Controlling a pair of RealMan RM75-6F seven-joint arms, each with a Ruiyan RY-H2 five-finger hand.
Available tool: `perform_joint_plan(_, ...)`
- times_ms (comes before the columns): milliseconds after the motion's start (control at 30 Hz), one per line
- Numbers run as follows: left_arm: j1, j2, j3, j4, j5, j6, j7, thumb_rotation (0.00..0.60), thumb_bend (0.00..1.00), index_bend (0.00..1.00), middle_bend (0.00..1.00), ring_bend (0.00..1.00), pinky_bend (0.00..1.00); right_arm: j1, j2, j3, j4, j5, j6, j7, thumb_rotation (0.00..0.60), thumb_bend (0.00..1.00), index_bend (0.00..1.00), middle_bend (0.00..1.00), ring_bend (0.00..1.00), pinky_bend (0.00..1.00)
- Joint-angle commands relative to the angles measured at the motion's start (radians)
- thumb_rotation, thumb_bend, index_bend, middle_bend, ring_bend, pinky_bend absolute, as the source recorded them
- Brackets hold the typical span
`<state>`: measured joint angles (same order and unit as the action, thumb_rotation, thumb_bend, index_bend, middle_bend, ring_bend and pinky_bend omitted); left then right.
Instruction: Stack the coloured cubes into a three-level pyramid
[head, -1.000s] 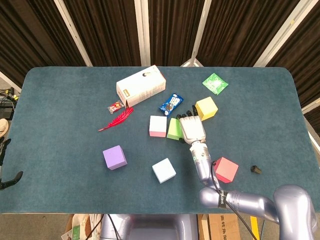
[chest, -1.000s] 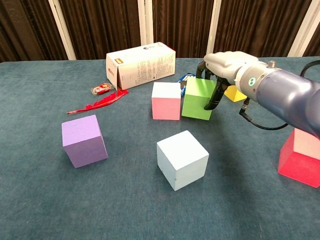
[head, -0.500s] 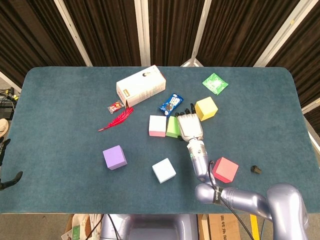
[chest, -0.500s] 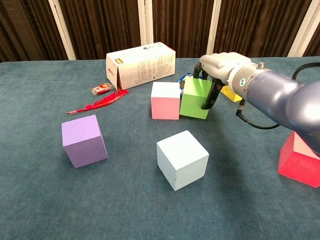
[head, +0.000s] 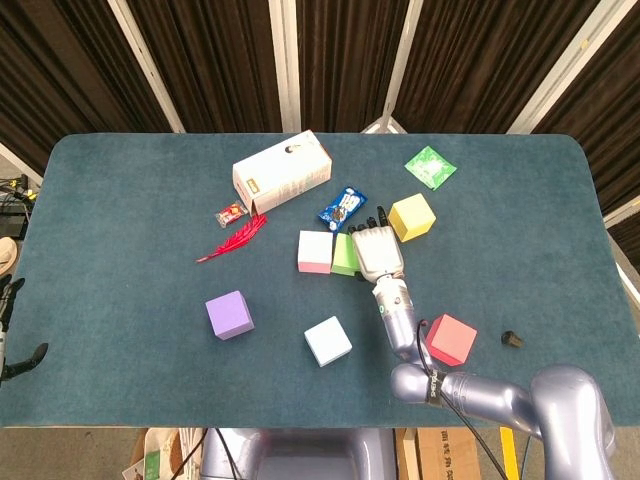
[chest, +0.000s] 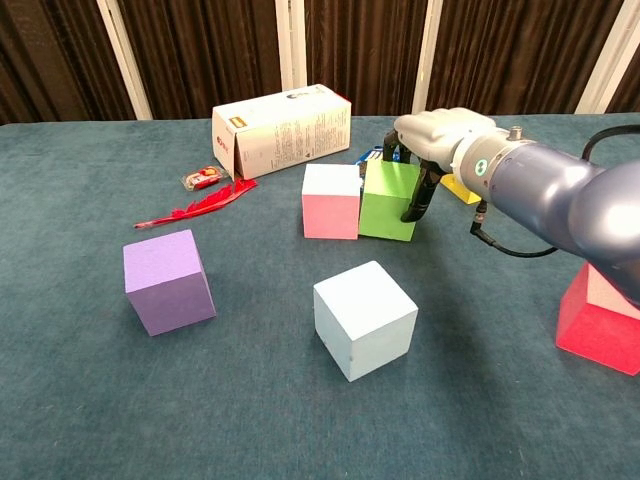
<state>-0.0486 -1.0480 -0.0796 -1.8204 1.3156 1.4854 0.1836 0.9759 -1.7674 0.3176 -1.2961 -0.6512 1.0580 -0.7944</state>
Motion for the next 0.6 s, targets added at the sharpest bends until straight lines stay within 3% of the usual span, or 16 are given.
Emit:
perform_joint_plan(33,-0.001,0.0,0.0,0.0,0.0,-0.001,0.0,0.6,0.32,0.07,0.0,0.0,0.0,0.003,-0.004,-0.002,0.006,0.004,-0.005,-0.002,0.6,0.24,0.39,0.43,0.22,0.0)
perform_joint_plan(600,-0.002,0.003,-0.004,0.002,-0.006,-0.002,-0.008,0.6,0.32,0.07,0.0,0.0,0.0,0.015,-0.033,0.002,0.053,0.017,-0.016,0.007,0.6,0.24,0.39,0.43,0.22,0.0)
